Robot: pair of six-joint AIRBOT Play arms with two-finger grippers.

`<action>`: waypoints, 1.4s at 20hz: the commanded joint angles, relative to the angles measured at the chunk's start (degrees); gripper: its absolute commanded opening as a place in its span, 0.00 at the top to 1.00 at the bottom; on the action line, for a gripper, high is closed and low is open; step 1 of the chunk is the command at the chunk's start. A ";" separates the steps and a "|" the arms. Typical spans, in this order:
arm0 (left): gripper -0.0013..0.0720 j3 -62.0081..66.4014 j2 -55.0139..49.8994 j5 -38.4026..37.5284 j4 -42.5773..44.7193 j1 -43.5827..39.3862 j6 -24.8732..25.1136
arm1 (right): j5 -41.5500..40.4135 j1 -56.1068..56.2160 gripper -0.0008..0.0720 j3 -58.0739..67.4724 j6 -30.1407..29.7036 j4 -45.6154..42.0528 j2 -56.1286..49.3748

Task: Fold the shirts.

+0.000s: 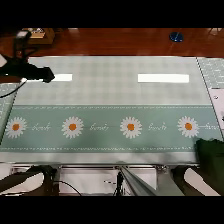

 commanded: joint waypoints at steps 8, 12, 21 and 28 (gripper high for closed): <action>0.25 0.04 -3.87 -12.22 13.84 -10.05 -14.95 | -4.09 24.68 0.27 9.40 3.50 20.94 -11.87; 0.25 0.04 -3.89 -12.20 13.73 -10.03 -14.95 | -3.34 24.68 0.27 9.40 3.50 20.90 -11.87; 0.25 0.04 -3.91 -12.17 13.73 -10.03 -14.95 | -3.43 24.68 0.27 9.40 3.50 20.90 -11.87; 0.25 0.04 -3.91 -12.17 13.73 -10.03 -14.93 | -3.43 24.68 0.27 9.40 3.50 20.87 -11.87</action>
